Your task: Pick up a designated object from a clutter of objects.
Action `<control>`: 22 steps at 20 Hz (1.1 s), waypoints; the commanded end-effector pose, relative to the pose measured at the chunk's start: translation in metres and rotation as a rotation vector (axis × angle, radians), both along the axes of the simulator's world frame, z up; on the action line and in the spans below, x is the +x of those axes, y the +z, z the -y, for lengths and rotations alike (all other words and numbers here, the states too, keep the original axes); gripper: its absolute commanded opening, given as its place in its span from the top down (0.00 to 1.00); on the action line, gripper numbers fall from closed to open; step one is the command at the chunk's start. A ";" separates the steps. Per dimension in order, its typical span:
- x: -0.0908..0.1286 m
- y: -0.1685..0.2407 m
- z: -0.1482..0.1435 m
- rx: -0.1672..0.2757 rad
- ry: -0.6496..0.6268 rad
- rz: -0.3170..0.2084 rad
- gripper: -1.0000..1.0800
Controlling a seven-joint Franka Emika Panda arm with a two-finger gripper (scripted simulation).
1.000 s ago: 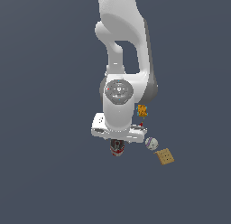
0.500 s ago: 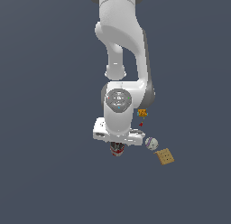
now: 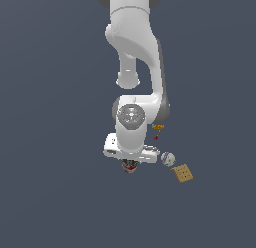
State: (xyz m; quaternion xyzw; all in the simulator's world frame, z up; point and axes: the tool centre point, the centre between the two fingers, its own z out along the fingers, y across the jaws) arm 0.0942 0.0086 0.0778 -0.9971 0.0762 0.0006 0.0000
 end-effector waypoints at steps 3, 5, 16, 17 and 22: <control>0.001 0.000 0.000 0.000 0.000 0.001 1.00; 0.001 0.000 0.000 0.000 0.000 0.001 1.00; 0.002 0.022 -0.009 0.000 0.000 0.000 1.00; 0.002 0.028 -0.011 0.000 0.000 0.000 1.00; 0.006 0.065 -0.027 0.000 0.000 0.000 1.00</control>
